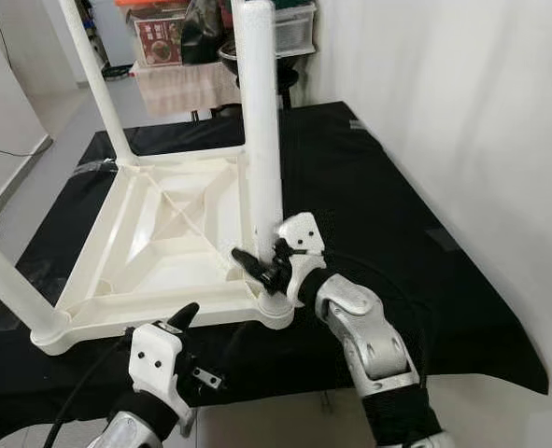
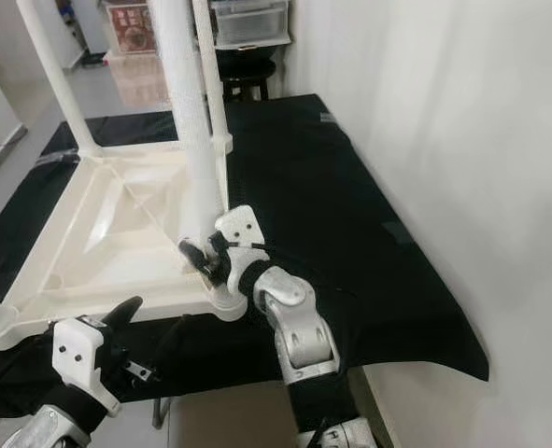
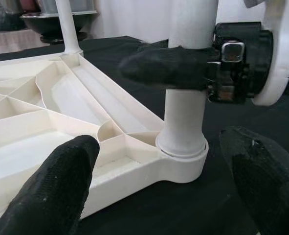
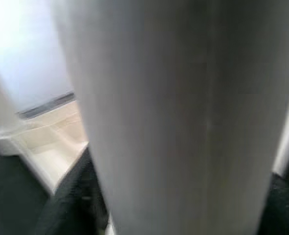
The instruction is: Building children table
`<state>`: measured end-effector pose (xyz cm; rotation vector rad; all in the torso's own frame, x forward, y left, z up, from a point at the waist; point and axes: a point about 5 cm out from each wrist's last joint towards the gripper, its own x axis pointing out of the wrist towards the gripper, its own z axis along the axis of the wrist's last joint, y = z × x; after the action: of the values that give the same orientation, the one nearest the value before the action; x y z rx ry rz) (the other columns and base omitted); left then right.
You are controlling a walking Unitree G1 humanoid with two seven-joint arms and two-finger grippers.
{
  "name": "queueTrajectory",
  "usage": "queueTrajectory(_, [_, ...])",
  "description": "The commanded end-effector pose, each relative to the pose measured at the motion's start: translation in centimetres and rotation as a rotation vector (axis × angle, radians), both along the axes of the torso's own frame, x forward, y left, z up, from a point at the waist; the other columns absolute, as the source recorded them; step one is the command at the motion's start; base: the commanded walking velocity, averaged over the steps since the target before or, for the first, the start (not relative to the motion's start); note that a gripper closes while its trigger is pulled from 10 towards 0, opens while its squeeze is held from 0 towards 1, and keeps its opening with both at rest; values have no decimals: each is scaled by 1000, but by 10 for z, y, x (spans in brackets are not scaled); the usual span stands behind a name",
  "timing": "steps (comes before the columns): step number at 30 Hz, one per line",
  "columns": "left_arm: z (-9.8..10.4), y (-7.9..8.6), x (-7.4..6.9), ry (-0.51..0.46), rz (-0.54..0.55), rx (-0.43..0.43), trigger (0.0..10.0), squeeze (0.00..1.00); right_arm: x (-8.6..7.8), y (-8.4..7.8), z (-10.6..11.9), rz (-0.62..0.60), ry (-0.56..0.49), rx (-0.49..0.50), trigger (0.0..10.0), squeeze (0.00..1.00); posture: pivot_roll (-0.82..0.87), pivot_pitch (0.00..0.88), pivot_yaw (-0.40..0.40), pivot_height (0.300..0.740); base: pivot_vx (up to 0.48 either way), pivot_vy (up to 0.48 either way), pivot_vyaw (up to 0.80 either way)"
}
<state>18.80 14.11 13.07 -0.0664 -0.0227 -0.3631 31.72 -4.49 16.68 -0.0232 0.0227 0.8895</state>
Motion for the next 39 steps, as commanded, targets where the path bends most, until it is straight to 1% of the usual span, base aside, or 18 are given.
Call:
queueTrajectory(1, [-3,1,0,18,-1,4,10000,0,0,13,13,156,-13,46,10000,1000,-44,67,43,740,0,0,0])
queueTrajectory(2, [-3,1,0,18,-1,4,10000,0,0,13,13,156,-13,46,10000,1000,-44,67,43,740,0,0,0])
queueTrajectory(4, [-3,0,1,16,0,2,10000,0,2,10,17,360,-46,-1,10000,1000,-38,60,37,740,0,0,0])
queueTrajectory(5, [-3,0,1,16,0,2,10000,0,2,10,17,360,-46,-1,10000,1000,-38,60,37,740,0,0,0])
queueTrajectory(6, [-3,0,1,16,0,0,10000,0,1,8,18,442,-51,-29,10000,957,-39,59,37,740,0,0,0])
queueTrajectory(7, [-3,0,1,16,0,0,10000,0,1,8,18,442,-51,-29,10000,957,-39,59,37,740,0,0,0])
queueTrajectory(8, [-3,-1,1,16,-1,-1,10000,0,3,5,17,495,-35,-43,10000,0,-35,53,35,740,0,0,0])
queueTrajectory(12, [-4,-1,1,16,-1,-1,10000,0,13,1,15,548,3,-68,10000,0,-26,48,33,740,0,0,0])
queueTrajectory(14, [-4,-2,1,17,-2,0,10000,0,21,-3,12,614,47,-98,10000,0,-18,44,30,740,0,0,0])
queueTrajectory(17, [-5,-2,1,19,-3,0,10000,0,25,-5,10,672,93,-99,10000,0,-16,43,29,740,0,0,0])
queueTrajectory(18, [-5,-2,1,19,-4,0,10000,0,27,-6,10,690,115,-93,7765,0,-16,43,29,740,0,0,0])
queueTrajectory(21, [-5,-3,1,20,-5,1,10000,0,28,-6,10,705,132,-87,7765,0,-16,43,29,740,0,0,0])
queueTrajectory(22, [-5,-3,1,21,-5,1,10000,0,29,-6,10,711,137,-83,0,0,-15,42,33,740,0,0,0])
queueTrajectory(30, [-6,-4,-1,24,-6,-1,10000,0,34,-9,10,677,124,-77,0,0,-18,42,35,740,0,0,0])
queueTrajectory(32, [-6,-4,-2,24,-6,-2,10000,0,35,-12,10,640,97,-82,0,0,-18,44,32,740,0,0,0])
queueTrajectory(33, [-6,-4,-2,24,-6,-4,10000,0,37,-17,10,578,70,-84,0,0,-18,49,32,740,0,0,0])
queueTrajectory(38, [-6,-5,-3,24,-6,-5,10000,0,38,-20,10,538,53,-85,0,0,-19,50,31,740,0,0,0])
queueTrajectory(39, [-6,-4,-4,25,-7,-4,10000,0,42,-21,2,202,25,-79,0,0,-18,52,11,740,0,0,0])
